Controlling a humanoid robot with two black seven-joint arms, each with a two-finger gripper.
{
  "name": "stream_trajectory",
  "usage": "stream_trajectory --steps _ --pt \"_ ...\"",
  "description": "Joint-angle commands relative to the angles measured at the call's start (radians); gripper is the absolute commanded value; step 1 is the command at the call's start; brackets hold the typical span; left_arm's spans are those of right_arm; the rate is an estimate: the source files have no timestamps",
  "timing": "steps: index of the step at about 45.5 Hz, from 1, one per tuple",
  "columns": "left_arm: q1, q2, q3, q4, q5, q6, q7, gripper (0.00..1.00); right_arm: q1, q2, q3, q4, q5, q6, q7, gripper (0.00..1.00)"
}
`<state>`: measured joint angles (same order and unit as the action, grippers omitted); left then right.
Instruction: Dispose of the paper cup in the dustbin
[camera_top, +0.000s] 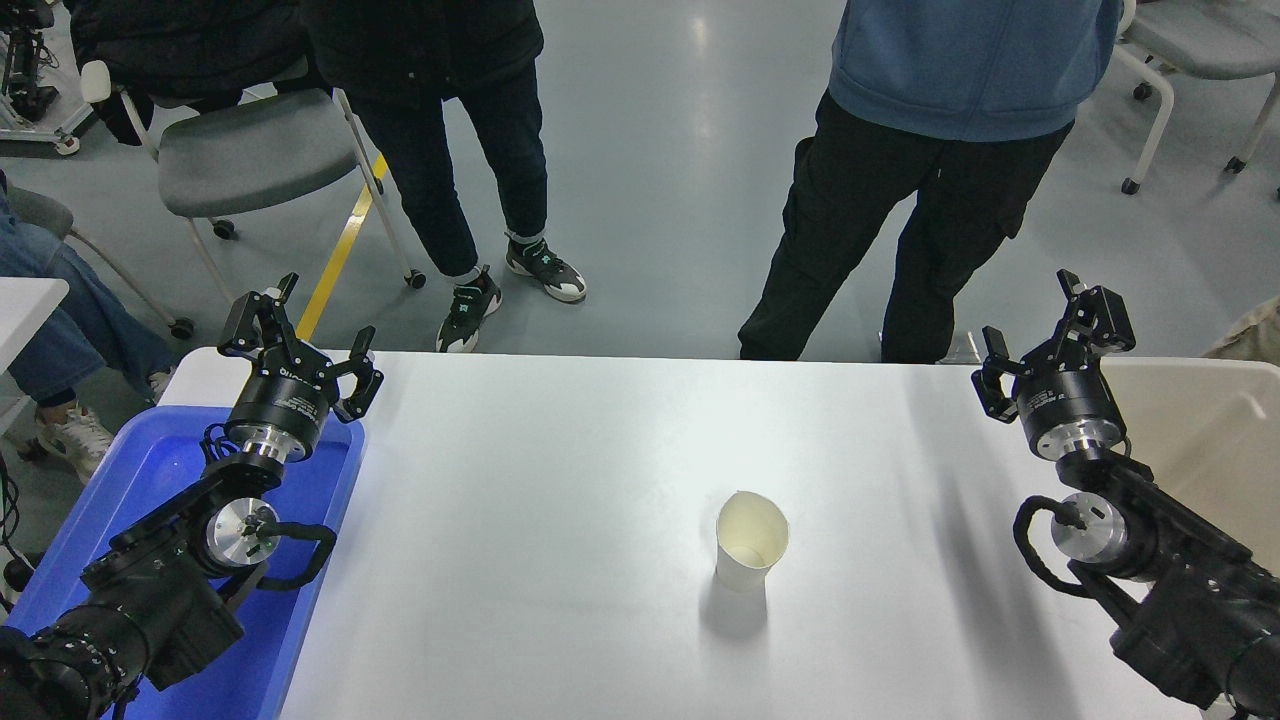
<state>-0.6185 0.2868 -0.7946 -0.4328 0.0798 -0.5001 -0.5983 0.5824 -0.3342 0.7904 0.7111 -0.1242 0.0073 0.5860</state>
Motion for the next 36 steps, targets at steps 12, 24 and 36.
stream_trajectory --steps 12,24,36 --pt "0.0 0.0 0.0 0.0 0.0 0.0 0.0 1.0 0.008 0.0 0.006 0.01 0.001 -0.01 0.0 0.99" --pt "0.0 0.0 0.0 0.0 0.0 0.0 0.0 1.0 0.01 -0.063 -0.02 0.241 -0.011 -0.155 -0.118 0.99" --pt "0.0 0.002 0.0 0.0 0.0 0.0 0.0 1.0 0.048 -0.189 -0.184 0.427 -0.234 -0.147 -0.268 0.99"
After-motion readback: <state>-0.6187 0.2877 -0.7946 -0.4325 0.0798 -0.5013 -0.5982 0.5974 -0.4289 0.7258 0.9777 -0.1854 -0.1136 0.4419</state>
